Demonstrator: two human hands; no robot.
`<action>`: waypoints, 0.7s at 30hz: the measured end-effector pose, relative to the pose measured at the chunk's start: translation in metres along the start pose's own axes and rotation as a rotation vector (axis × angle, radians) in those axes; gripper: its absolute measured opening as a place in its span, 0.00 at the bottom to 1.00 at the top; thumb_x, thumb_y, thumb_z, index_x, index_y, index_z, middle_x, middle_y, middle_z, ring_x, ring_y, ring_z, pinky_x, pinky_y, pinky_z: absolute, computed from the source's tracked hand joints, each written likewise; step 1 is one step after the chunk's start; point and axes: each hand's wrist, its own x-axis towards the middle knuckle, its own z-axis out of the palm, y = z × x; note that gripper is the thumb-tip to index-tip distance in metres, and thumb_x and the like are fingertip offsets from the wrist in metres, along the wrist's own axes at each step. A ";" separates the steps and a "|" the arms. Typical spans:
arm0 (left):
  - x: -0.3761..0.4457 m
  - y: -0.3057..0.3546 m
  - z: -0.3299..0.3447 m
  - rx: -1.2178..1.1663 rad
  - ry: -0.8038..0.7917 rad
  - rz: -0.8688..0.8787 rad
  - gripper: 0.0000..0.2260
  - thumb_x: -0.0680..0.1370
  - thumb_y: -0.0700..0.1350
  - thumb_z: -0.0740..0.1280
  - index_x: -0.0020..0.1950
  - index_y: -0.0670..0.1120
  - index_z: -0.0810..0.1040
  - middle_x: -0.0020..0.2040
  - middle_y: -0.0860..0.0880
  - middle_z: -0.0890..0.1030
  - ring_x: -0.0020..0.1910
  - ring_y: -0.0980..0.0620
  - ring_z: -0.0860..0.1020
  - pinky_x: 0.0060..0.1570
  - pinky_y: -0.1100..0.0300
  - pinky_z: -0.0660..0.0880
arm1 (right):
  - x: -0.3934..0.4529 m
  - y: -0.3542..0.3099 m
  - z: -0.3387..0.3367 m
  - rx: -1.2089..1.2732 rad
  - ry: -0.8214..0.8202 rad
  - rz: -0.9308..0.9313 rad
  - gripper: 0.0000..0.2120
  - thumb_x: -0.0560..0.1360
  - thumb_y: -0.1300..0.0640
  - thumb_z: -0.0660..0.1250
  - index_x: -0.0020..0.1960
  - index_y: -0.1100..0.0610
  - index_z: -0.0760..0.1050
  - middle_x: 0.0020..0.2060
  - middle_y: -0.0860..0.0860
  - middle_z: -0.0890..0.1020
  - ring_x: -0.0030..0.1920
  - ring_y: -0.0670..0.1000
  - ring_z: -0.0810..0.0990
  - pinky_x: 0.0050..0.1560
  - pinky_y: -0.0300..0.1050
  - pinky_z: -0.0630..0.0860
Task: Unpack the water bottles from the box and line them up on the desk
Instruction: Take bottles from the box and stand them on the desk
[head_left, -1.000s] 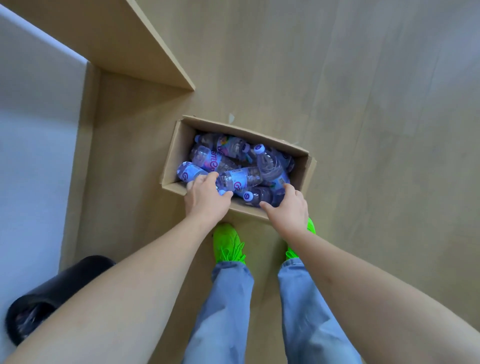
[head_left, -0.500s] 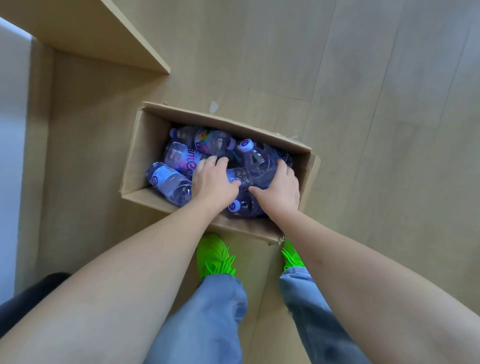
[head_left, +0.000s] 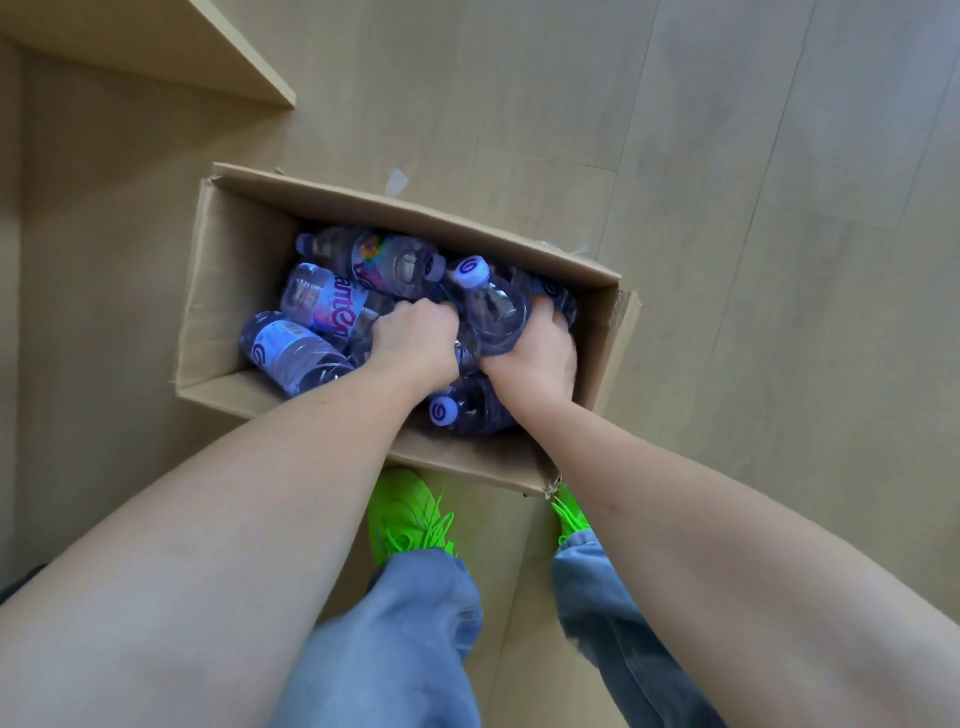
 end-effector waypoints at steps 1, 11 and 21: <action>-0.004 0.001 -0.001 0.013 0.026 0.016 0.17 0.69 0.45 0.71 0.55 0.46 0.74 0.51 0.43 0.79 0.54 0.40 0.75 0.43 0.49 0.72 | -0.002 -0.001 -0.002 0.005 0.004 -0.004 0.23 0.66 0.50 0.72 0.56 0.55 0.67 0.54 0.55 0.76 0.53 0.60 0.76 0.51 0.51 0.76; -0.075 0.003 -0.080 -0.290 0.194 -0.083 0.26 0.63 0.49 0.78 0.48 0.45 0.63 0.42 0.46 0.71 0.44 0.44 0.69 0.37 0.52 0.66 | -0.053 -0.028 -0.072 0.179 -0.034 0.098 0.27 0.58 0.54 0.76 0.52 0.50 0.67 0.50 0.47 0.76 0.49 0.51 0.78 0.46 0.45 0.74; -0.195 -0.020 -0.213 -0.580 0.234 -0.187 0.31 0.57 0.53 0.78 0.58 0.50 0.75 0.52 0.47 0.79 0.55 0.44 0.76 0.52 0.51 0.78 | -0.124 -0.128 -0.203 0.194 -0.019 0.039 0.25 0.56 0.52 0.77 0.43 0.45 0.62 0.40 0.41 0.74 0.38 0.47 0.73 0.30 0.35 0.61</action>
